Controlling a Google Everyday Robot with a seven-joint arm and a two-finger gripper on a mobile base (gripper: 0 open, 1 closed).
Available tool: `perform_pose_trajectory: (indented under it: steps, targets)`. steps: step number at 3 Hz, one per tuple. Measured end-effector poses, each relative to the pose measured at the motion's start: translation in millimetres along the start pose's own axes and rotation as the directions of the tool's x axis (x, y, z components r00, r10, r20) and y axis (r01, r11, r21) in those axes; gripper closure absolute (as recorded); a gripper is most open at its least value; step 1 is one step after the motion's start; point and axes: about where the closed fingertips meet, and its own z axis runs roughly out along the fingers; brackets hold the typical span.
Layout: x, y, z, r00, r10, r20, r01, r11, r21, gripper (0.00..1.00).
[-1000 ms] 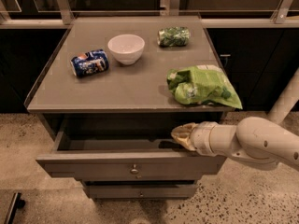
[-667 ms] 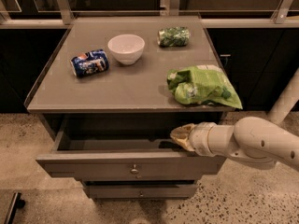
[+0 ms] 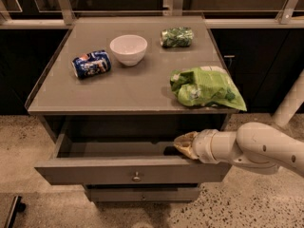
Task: Open top drawer
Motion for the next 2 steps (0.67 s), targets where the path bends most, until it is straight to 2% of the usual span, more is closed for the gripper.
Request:
perform_pose_trajectory:
  steps: [1,2]
  targets:
    - [5.2,18.8,-3.4,1.000,-0.022,-0.018,0.020,0.9972,-0.072,1.00]
    - [5.3,20.0,-3.8,1.000,-0.024,-0.020,0.022,0.9967,-0.078,1.00]
